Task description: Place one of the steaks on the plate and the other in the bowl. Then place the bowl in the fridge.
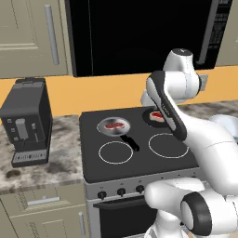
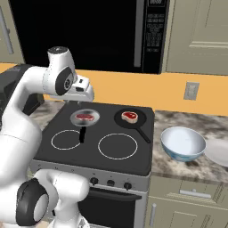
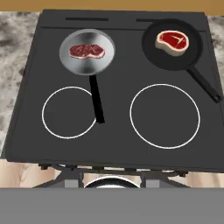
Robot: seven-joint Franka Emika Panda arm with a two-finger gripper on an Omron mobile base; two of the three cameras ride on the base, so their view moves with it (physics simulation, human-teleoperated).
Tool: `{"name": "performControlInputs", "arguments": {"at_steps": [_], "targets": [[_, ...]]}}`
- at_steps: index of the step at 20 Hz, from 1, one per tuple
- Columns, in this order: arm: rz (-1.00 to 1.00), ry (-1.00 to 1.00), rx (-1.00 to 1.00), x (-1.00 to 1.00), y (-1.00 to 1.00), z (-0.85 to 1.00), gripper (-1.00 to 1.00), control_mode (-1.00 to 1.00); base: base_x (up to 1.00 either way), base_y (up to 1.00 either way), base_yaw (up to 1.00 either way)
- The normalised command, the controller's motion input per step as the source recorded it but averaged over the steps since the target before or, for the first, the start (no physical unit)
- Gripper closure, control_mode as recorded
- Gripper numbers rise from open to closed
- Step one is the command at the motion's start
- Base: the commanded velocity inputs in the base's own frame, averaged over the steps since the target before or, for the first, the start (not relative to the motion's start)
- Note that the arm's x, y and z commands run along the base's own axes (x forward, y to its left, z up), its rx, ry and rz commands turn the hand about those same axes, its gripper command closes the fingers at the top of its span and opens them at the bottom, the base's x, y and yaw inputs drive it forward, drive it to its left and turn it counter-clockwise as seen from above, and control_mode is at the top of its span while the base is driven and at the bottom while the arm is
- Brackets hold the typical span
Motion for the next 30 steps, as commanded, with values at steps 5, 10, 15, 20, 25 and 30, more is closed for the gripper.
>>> {"name": "performControlInputs", "arguments": {"at_steps": [5,10,15,20,25,30], "targets": [[0.0,-0.1,0.0,-0.53,-0.03,0.0,-1.0,-1.0,0.0,0.0,0.0],[0.0,-0.07,0.0,-0.74,0.0,-0.01,-1.0,-1.0,0.0,0.0,0.0],[0.0,0.0,0.0,-0.18,-0.1,-0.14,-1.0,-1.0,0.0,0.0,0.0],[0.0,0.0,0.0,0.17,0.07,-0.23,-1.0,-1.0,0.0,0.0,0.0],[0.07,0.0,-0.03,0.28,0.15,-0.21,-1.0,-1.0,0.0,0.0,0.0],[0.15,0.0,-0.11,0.29,0.22,-0.43,-1.0,-1.0,0.0,0.0,0.0]]}}
